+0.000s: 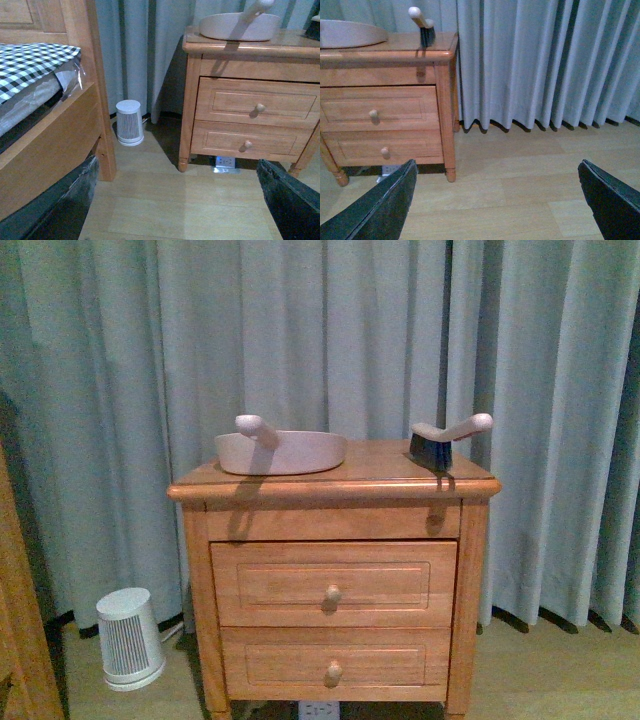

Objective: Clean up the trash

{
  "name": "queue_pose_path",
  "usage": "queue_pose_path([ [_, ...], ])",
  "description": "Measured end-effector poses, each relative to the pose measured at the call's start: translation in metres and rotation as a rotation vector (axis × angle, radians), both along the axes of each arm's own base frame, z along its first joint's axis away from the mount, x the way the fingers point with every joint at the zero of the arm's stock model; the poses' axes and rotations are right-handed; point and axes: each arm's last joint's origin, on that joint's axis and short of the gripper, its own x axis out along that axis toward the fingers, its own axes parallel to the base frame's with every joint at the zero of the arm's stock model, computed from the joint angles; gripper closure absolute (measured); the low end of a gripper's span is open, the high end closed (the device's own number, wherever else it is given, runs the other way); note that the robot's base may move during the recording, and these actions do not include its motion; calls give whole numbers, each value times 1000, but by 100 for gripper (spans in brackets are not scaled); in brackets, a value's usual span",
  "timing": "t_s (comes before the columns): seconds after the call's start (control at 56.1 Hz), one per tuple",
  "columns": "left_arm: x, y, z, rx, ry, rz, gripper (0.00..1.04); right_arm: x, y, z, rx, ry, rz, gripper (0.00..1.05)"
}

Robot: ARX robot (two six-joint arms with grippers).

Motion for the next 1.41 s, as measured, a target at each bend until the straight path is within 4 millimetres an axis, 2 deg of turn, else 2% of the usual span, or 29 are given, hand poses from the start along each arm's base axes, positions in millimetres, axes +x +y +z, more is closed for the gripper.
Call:
queue_pose_path([
  [1.408,0,0,0,0,0,0,8,0,0,0,0,0,0,7],
])
